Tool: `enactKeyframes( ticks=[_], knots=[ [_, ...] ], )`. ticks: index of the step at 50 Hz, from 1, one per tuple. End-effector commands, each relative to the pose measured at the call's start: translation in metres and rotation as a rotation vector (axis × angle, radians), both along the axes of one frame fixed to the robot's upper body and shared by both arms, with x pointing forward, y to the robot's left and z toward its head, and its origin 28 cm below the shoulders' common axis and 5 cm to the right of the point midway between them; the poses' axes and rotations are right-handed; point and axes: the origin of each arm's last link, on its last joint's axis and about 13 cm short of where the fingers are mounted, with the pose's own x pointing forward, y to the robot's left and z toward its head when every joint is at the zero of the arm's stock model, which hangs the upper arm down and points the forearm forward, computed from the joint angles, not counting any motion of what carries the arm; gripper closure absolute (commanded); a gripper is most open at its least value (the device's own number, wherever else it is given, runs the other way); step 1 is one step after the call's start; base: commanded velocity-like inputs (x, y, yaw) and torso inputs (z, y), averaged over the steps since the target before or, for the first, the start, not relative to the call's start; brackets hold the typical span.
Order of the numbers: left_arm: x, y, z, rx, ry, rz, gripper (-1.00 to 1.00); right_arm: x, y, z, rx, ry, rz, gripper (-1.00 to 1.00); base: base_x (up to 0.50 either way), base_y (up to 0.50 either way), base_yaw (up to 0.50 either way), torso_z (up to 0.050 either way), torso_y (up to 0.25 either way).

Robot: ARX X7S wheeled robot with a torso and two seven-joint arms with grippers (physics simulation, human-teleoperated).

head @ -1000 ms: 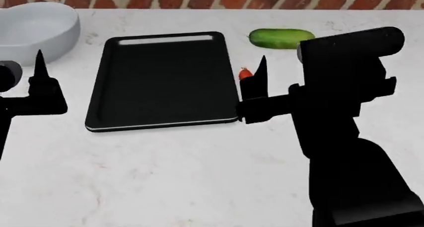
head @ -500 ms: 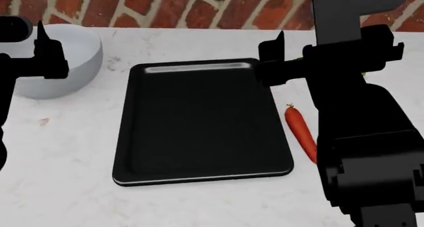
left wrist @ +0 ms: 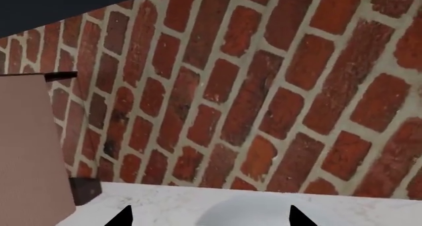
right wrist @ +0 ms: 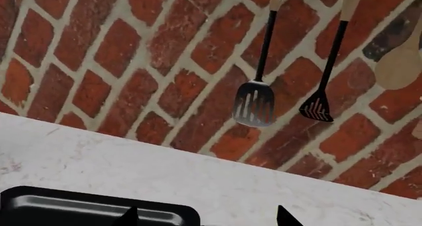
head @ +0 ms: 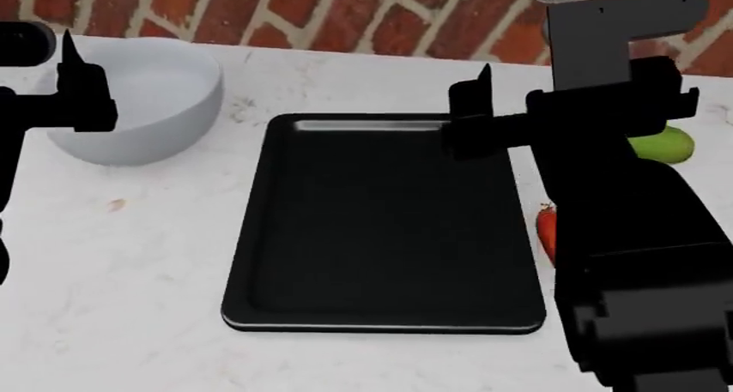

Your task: Place the two vegetables and bowl onto the tray for setting up a vegetable dip station.

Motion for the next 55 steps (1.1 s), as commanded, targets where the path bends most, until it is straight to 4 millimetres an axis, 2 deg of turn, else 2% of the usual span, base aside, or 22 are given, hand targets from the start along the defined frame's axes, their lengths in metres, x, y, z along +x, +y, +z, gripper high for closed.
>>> enactKeyframes(
  ticks=[1, 9, 20, 24, 26, 29, 33, 36, 39, 41, 43, 45, 49, 55],
  knots=[
    [0.000, -0.002, 0.000, 0.003, -0.001, -0.008, -1.00, -0.002, -0.004, -0.001, 0.059, -0.006, 0.017, -1.00, 0.25, -0.45, 0.00, 0.000, 0.000],
    [-0.001, -0.003, 0.004, 0.010, -0.006, -0.011, -1.00, -0.007, -0.003, 0.003, 0.064, -0.020, 0.022, -1.00, 0.33, -0.37, 0.00, 0.000, 0.000],
    [0.001, -0.002, 0.003, 0.006, -0.005, -0.009, -1.00, -0.007, -0.003, 0.000, 0.063, -0.005, 0.021, -1.00, 0.51, -0.07, 0.00, 0.000, 0.001],
    [0.001, -0.001, 0.002, 0.003, -0.006, -0.007, -1.00, -0.005, -0.004, 0.000, 0.063, 0.020, -0.010, -1.00, 0.00, 0.00, 0.00, 0.000, 0.003],
    [0.001, -0.001, 0.003, 0.004, -0.006, -0.007, -1.00, -0.007, -0.004, 0.001, 0.065, -0.022, 0.010, -1.00, 0.21, 0.02, 0.00, 0.000, 0.000],
    [0.000, -0.001, 0.002, 0.003, -0.007, -0.005, -1.00, -0.005, -0.004, -0.002, 0.079, 0.041, 0.007, -1.00, 0.41, 0.05, 0.00, 0.000, 0.000],
    [-0.002, -0.001, 0.004, 0.008, -0.010, -0.005, -1.00, -0.016, -0.002, 0.006, 0.044, 0.081, 0.067, -1.00, 0.00, 0.00, 0.00, 0.000, 0.000],
    [-0.005, -0.001, 0.007, 0.012, -0.019, -0.005, -1.00, -0.028, -0.005, 0.019, -0.022, 0.189, 0.063, -1.00, 0.00, 0.00, 0.00, 0.000, 0.000],
    [-0.007, -0.001, 0.007, 0.022, -0.030, -0.005, -1.00, -0.054, -0.008, 0.037, -0.043, 0.253, 0.091, -1.00, 0.00, 0.00, 0.00, 0.000, 0.000],
    [-0.008, -0.002, 0.007, 0.015, -0.027, -0.011, -1.00, -0.067, -0.018, 0.051, -0.082, 0.266, -0.020, -1.00, 0.00, 0.00, 0.00, 0.000, 0.000],
    [-0.009, -0.003, 0.008, 0.004, -0.032, -0.016, -1.00, -0.077, -0.018, 0.062, -0.118, 0.266, -0.075, -1.00, 0.00, 0.00, 0.00, 0.000, 0.000],
    [-0.009, -0.004, 0.007, 0.007, -0.042, -0.023, -1.00, -0.087, -0.014, 0.069, -0.138, 0.300, 0.027, -1.00, 0.00, 0.00, 0.00, 0.000, 0.000],
    [-0.011, 0.000, 0.010, 0.017, -0.064, -0.016, -1.00, -0.082, -0.022, 0.062, -0.415, 0.366, -0.048, -1.00, 0.00, 0.00, 0.00, 0.000, 0.000],
    [-0.014, -0.001, 0.015, 0.038, -0.072, -0.020, -1.00, -0.070, -0.034, 0.054, -0.550, 0.400, -0.026, -1.00, 0.00, 0.00, 0.00, 0.000, 0.000]
  ],
)
